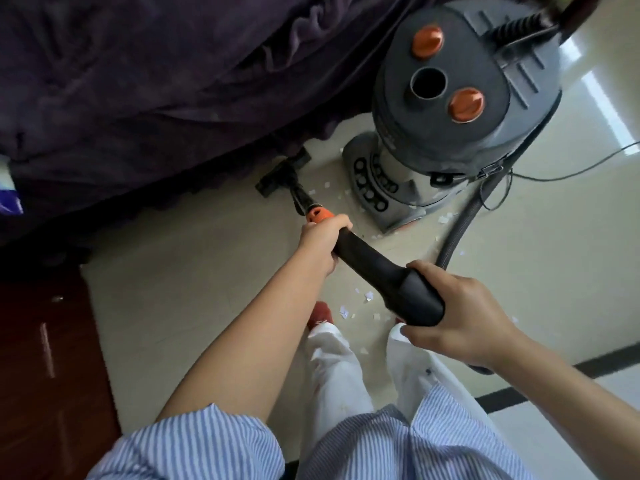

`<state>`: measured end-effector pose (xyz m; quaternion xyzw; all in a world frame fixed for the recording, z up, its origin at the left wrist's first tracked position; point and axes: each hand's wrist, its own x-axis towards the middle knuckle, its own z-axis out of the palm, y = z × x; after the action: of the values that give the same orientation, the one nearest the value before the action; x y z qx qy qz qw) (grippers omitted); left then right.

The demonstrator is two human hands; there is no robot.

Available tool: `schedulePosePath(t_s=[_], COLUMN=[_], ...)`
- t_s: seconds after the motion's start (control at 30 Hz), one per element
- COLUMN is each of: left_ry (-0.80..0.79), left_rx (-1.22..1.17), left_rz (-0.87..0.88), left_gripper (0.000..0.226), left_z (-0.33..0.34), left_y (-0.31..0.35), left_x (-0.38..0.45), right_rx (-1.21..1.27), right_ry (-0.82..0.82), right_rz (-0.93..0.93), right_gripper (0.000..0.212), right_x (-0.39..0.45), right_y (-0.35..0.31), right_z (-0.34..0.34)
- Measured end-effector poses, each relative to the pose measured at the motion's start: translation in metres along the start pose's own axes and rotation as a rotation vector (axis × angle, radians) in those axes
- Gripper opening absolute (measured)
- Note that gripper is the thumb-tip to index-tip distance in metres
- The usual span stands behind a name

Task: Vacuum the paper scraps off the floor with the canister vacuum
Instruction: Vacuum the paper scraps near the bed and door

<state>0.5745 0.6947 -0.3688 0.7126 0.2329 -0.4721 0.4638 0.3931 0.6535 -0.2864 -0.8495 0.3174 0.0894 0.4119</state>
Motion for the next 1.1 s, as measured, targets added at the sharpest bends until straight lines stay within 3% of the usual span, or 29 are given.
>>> schedulePosePath(t_s=[0.1, 0.4, 0.57, 0.83, 1.1], left_ry=[-0.017, -0.134, -0.119, -0.091, -0.082], left_rx=[0.177, 0.375, 0.461, 0.521, 0.521], left_rz=[0.026, 0.092, 0.11, 0.134, 0.091], left_gripper=[0.019, 0.025, 0.039, 0.015, 0.018], left_z=[0.004, 0.003, -0.001, -0.009, -0.024], left_y=[0.021, 0.055, 0.06, 0.057, 0.041], left_x=[0.011, 0.046, 0.057, 0.059, 0.045], right_rx=[0.067, 0.213, 0.264, 0.321, 0.301], right_ry=[0.082, 0.294, 0.294, 0.266, 0.203], right_rz=[0.064, 0.225, 0.282, 0.331, 0.323], right_gripper=[0.058, 0.068, 0.054, 0.049, 0.049], right_x=[0.009, 0.039, 0.048, 0.051, 0.029], right_y=[-0.01, -0.042, -0.052, -0.06, -0.065], right_z=[0.014, 0.06, 0.079, 0.086, 0.086])
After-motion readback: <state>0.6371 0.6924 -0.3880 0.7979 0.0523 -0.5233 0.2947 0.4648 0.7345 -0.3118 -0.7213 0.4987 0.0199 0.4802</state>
